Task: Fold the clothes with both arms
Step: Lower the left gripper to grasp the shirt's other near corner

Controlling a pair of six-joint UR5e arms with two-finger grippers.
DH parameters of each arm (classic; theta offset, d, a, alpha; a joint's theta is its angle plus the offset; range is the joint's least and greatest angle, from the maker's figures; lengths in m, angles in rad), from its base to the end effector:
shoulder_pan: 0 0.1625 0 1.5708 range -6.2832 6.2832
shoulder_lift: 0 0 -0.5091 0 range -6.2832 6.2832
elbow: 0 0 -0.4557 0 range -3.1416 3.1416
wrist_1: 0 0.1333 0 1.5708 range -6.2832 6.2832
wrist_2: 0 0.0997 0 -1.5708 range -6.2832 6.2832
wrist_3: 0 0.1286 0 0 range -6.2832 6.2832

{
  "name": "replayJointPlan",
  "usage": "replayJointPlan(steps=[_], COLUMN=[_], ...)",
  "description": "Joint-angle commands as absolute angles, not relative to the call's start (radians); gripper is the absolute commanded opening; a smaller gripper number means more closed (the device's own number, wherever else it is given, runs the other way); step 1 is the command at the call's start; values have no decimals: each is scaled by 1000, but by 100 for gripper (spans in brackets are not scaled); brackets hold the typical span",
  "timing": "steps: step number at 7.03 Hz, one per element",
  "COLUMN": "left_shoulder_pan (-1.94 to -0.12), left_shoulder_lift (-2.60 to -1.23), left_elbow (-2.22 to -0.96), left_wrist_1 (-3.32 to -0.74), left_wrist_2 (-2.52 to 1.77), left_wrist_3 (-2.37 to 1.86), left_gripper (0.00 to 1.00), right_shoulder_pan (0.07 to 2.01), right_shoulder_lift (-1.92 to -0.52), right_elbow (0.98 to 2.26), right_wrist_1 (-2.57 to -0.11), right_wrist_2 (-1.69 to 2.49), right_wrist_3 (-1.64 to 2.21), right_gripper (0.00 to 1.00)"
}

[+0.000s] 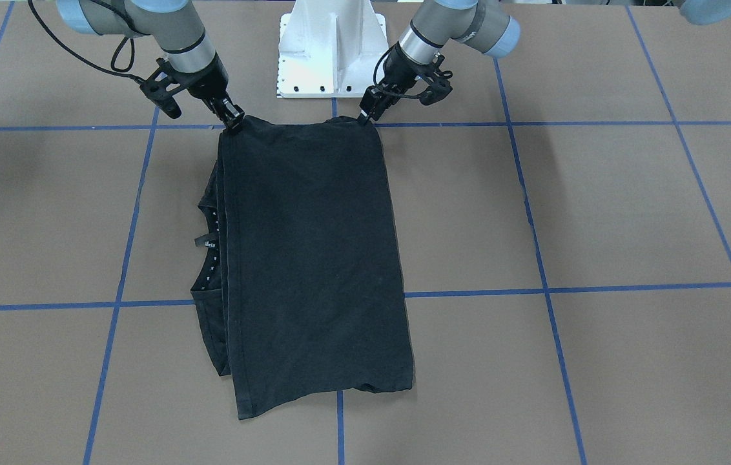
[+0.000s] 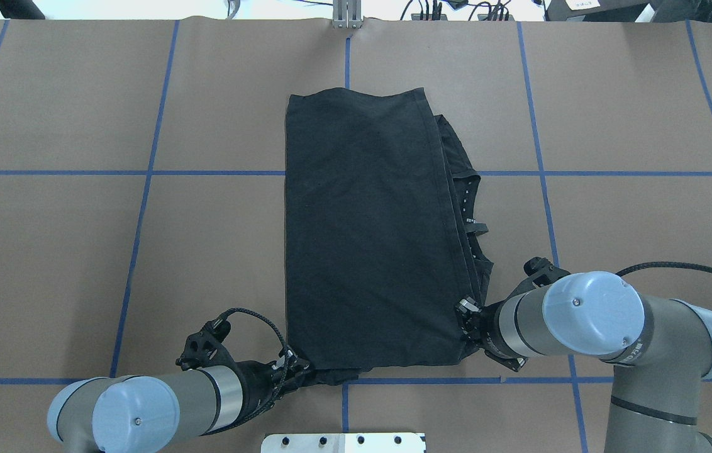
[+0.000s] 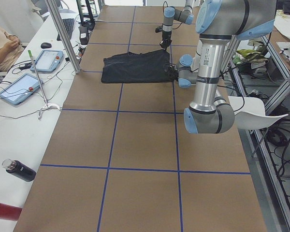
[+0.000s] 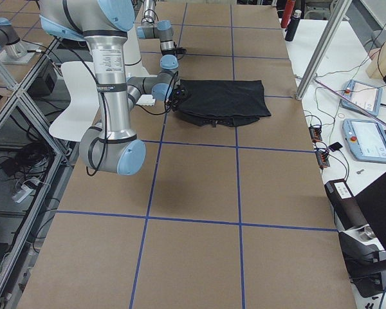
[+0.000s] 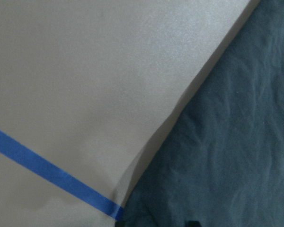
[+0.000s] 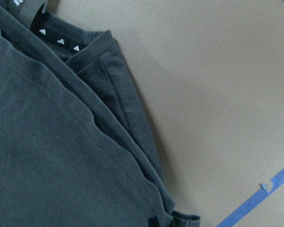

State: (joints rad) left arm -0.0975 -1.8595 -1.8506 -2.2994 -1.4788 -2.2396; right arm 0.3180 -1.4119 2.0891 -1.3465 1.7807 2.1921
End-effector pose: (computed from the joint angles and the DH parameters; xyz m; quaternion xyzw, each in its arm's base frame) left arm 0.6619 -0.2105 0.3438 -0.1349 0.5893 -0.3234 0.7280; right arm -0.5330 -0.2876 0.3795 -0.1587 -0.4140 0.3644 0.8189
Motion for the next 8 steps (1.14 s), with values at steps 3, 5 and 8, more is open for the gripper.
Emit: replayJointPlan(steps=[3,5,8], left_shoulder_pan=[-97,-98,-97], left_shoulder_lift=[-1859,-1855,-1784], left_elbow=[-1851,-1882,-1966], left_wrist_1=[-2299,-2299,-2295], left_wrist_2=[-1480,-1485,-1490], left_wrist_3=[-2240,-2238,-2236], left_gripper=[0,0,0], right_shoulder_pan=[318,318,318], right_shoulder_lift=[-1413,-1413,-1413], right_elbow=[2086,2085,2088], right_wrist_1=[-1345,-1344,-1342], right_wrist_2=[1781,1779,1779], right_wrist_3=[2192,2192,2194], right_gripper=[0,0,0])
